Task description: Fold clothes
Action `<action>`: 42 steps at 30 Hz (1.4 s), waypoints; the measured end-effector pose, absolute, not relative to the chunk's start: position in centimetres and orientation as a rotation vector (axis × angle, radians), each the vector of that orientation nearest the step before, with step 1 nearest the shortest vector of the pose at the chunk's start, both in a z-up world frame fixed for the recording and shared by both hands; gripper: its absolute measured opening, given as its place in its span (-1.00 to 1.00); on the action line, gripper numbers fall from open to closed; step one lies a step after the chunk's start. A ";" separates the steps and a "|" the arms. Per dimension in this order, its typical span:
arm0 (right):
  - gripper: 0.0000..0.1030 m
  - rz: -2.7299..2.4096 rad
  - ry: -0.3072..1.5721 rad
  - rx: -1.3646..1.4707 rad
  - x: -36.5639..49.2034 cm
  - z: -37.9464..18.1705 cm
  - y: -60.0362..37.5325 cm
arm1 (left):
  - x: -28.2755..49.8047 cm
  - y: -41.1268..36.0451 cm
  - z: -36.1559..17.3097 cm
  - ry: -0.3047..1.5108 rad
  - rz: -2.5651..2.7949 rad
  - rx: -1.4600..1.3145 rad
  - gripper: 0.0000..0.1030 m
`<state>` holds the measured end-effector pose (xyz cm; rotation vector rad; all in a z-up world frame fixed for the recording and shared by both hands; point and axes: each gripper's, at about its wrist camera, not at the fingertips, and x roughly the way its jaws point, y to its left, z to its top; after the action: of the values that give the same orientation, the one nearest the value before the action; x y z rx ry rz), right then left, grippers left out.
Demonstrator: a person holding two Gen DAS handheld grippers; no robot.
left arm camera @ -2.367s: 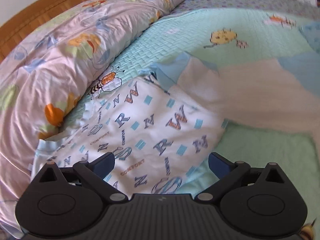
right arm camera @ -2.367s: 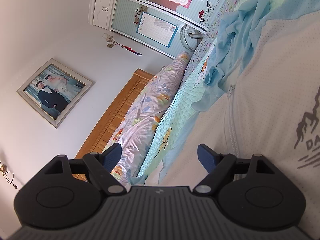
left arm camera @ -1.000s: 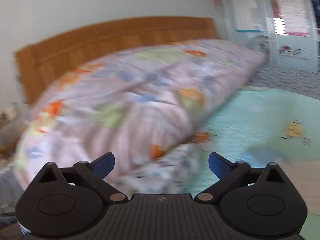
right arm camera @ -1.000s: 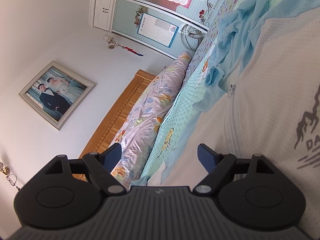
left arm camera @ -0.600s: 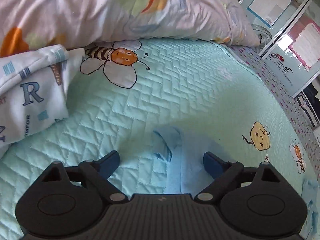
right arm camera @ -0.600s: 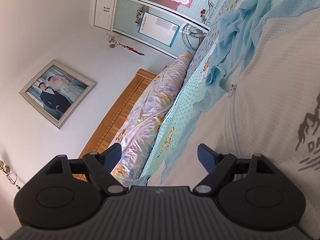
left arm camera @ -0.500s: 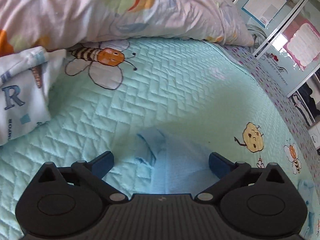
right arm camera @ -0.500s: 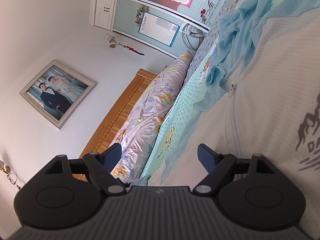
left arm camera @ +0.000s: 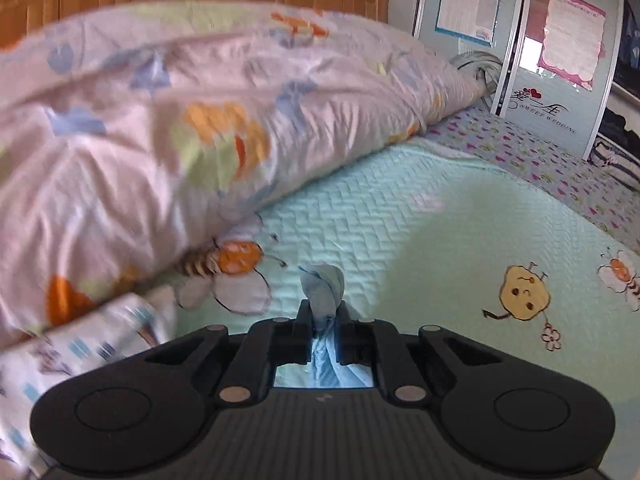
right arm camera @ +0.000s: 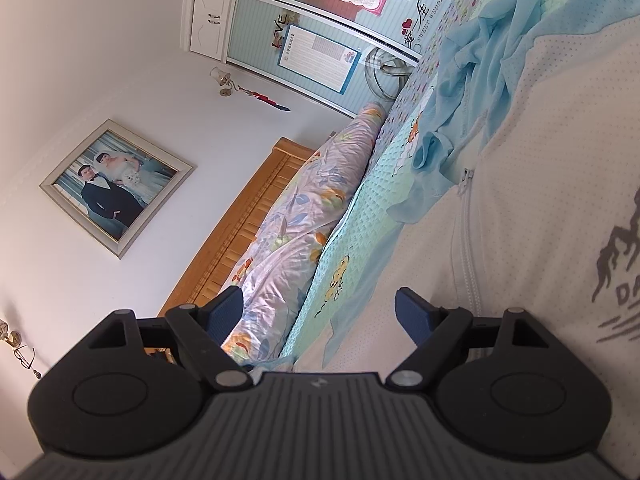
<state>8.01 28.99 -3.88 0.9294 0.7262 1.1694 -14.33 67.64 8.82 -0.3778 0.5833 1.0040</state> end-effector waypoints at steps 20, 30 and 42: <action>0.63 1.172 0.729 0.934 8.3 -3.9 28.8 | -20.0 68.3 5.4 0.855 1.059 -0.448 0.37; 0.63 1.173 0.729 0.931 8.6 -4.2 28.2 | -16.6 69.4 2.7 0.816 0.909 -0.585 -0.72; 0.63 1.175 0.730 0.925 8.7 -4.5 27.1 | -9.7 62.7 2.6 0.980 1.097 0.427 -0.36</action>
<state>8.69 27.07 -4.51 0.9253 0.7296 1.1748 -9.67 62.71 2.62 0.4268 0.9798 1.0970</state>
